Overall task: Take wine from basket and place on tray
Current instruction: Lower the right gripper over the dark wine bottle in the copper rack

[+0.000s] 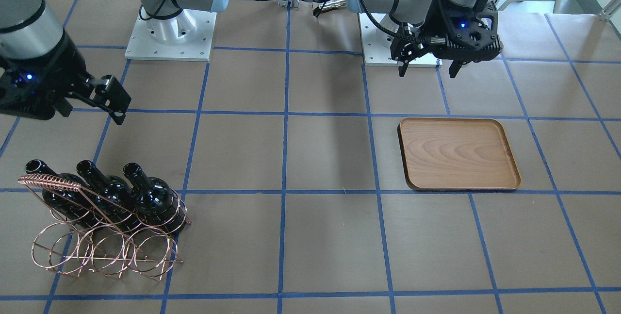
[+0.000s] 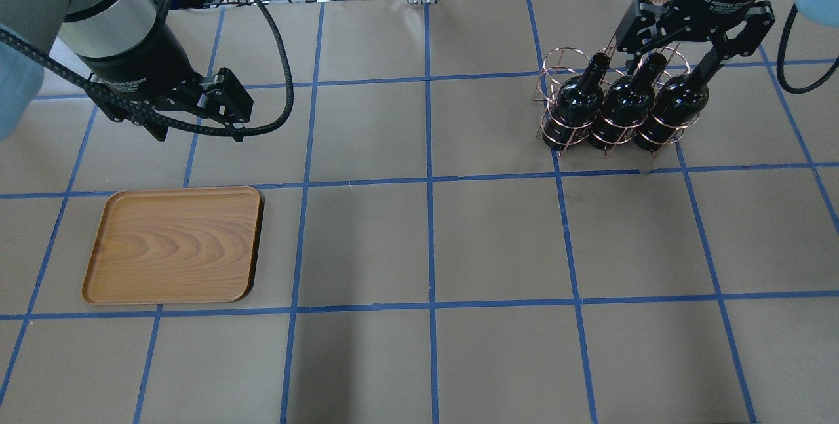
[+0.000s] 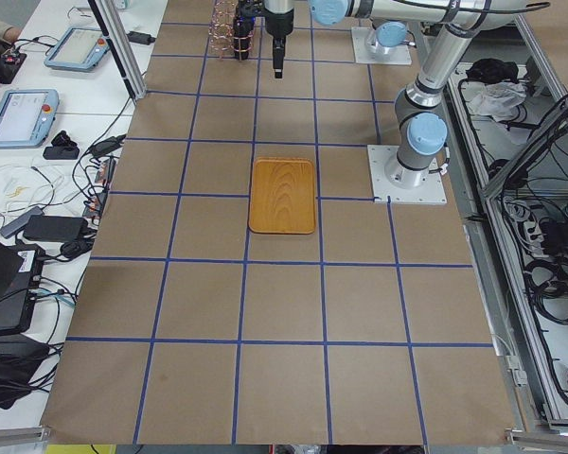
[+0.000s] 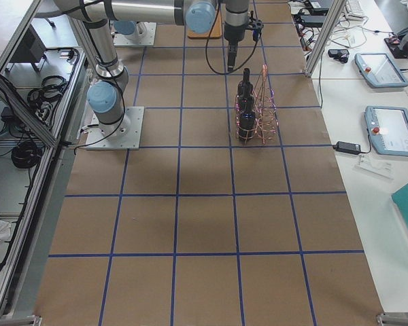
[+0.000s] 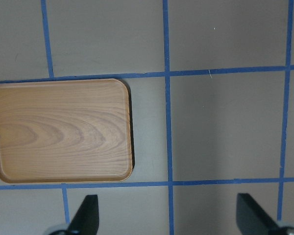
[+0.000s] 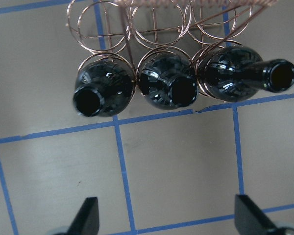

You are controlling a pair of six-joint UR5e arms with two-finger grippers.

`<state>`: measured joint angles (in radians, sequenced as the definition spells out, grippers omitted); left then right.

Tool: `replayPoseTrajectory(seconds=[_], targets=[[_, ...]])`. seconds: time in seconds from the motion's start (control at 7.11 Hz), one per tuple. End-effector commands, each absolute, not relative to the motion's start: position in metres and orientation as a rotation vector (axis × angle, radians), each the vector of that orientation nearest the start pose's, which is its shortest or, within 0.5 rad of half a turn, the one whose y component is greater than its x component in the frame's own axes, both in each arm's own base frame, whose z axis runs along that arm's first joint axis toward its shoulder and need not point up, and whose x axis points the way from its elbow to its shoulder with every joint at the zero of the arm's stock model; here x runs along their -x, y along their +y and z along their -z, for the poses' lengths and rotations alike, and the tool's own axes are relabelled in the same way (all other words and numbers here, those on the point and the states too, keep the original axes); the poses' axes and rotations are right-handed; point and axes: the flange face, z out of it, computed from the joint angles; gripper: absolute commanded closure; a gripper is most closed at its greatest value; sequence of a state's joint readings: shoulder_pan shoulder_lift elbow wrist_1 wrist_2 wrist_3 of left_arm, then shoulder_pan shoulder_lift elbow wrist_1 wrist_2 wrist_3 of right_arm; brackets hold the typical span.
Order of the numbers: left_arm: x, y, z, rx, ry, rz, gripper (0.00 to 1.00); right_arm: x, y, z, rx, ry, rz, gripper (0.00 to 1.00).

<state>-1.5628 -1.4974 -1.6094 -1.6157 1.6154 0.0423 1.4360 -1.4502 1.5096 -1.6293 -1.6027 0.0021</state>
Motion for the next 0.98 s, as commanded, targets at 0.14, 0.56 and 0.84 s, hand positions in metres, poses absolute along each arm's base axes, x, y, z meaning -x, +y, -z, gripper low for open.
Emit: replayPoseTrajectory(seconds=[0.14, 0.56, 0.84], targets=[[0.123, -0.461, -0.5, -0.067, 3.092, -0.017, 0.0, -0.04, -0.605, -0.397, -0.202, 3.17, -0.015, 0.11], [0.122, -0.462, -0.501, -0.071, 3.093, -0.012, 0.0, -0.04, -0.608, -0.393, -0.216, 3.16, -0.008, 0.64], [0.121, -0.462, -0.501, -0.071, 3.092, -0.012, 0.0, -0.04, -0.608, -0.4, -0.197, 3.162, 0.013, 1.0]])
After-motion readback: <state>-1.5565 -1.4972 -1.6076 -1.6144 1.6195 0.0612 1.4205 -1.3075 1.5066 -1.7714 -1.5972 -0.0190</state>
